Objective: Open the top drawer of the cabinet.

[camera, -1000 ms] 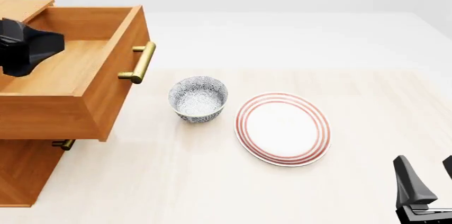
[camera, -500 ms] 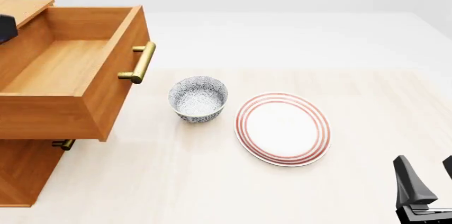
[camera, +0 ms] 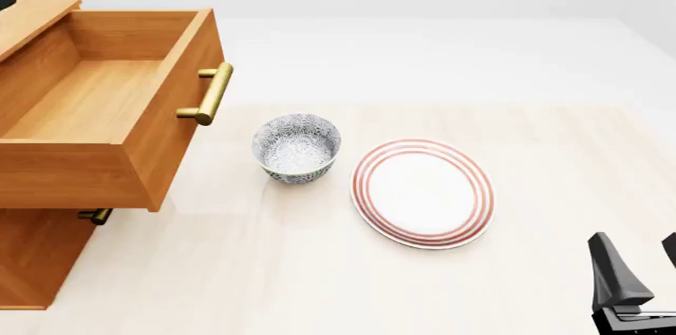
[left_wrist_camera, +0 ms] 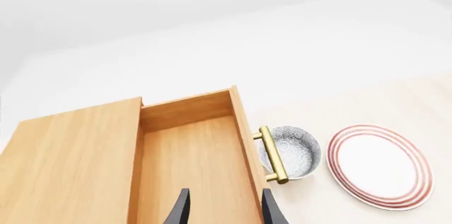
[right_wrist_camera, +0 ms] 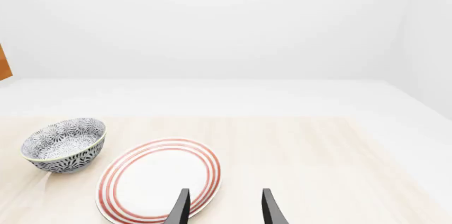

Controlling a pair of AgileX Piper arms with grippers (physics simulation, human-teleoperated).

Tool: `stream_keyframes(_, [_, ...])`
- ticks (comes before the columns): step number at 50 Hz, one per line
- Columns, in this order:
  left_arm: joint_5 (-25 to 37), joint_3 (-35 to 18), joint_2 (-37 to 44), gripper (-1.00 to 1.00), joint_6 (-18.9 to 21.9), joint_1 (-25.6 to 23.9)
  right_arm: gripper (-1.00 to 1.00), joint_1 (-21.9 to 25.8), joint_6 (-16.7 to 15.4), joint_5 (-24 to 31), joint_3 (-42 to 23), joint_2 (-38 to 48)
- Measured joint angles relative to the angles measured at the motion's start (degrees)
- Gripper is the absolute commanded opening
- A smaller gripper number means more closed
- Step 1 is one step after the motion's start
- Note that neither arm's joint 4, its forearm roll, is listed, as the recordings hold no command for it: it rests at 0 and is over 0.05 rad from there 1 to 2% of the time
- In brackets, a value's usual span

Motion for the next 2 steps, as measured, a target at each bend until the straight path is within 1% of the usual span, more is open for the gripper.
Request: stream_keyframes(2, [-0.2,-0.3,0.2,1.00,0.0,0.0,1.00,0.0,0.0,0.0,0.0,0.0])
